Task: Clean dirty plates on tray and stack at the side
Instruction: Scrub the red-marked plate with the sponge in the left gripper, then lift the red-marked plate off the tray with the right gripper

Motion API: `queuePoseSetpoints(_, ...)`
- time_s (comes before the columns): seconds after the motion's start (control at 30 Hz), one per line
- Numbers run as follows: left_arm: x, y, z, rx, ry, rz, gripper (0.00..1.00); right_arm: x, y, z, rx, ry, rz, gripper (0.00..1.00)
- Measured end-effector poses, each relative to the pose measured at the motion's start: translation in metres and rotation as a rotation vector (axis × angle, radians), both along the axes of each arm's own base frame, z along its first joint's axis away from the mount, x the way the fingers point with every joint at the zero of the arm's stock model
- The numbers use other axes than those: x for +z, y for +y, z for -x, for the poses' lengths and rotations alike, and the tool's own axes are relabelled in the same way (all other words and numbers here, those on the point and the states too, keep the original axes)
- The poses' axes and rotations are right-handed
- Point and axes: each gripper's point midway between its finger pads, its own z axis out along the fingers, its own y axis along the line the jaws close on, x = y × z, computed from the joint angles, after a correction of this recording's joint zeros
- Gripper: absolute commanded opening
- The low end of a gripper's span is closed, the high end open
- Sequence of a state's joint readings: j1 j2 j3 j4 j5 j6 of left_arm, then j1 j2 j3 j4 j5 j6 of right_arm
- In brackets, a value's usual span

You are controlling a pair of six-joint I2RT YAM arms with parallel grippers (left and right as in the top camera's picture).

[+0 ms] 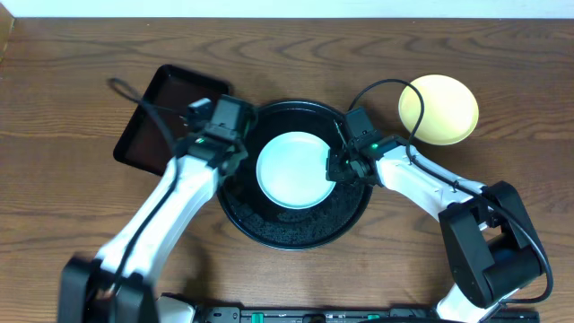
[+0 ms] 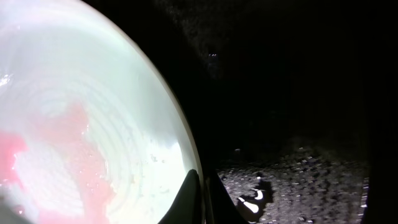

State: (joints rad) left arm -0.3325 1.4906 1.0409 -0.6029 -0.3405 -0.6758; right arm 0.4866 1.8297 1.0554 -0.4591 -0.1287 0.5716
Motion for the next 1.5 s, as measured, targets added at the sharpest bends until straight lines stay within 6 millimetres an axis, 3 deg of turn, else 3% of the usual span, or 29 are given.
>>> queuePoseSetpoints(0.1, 0.034, 0.003, 0.001, 0.006, -0.099, 0.044, 0.07, 0.003, -0.004, -0.003, 0.041, -0.021, 0.037, 0.01)
queuePoseSetpoints(0.2, 0.048, 0.005, 0.003, -0.009, -0.133, 0.075, 0.07, 0.019, -0.007, -0.007, 0.085, -0.052, 0.082, 0.01)
queuePoseSetpoints(0.47, 0.032, -0.003, 0.008, -0.087, -0.046, 0.130, 0.07, 0.117, -0.001, -0.041, 0.208, -0.347, 0.261, 0.01)
queuePoseSetpoints(0.63, 0.023, -0.008, 0.009, -0.111, -0.009, 0.145, 0.07, 0.154, -0.003, -0.043, 0.263, -0.499, 0.446, 0.01)
queuePoseSetpoints(1.0, 0.020, -0.010, 0.010, -0.116, 0.003, 0.151, 0.08, 0.190, -0.017, -0.036, 0.325, -0.650, 0.863, 0.01)
queuePoseSetpoints(1.37, 0.020, -0.010, 0.010, -0.115, 0.005, 0.150, 0.08, 0.206, -0.003, -0.026, 0.477, -0.701, 1.036, 0.01)
queuePoseSetpoints(1.5, 0.020, -0.010, 0.010, -0.117, 0.006, 0.153, 0.07, 0.220, 0.000, -0.027, 0.445, -0.755, 1.094, 0.01)
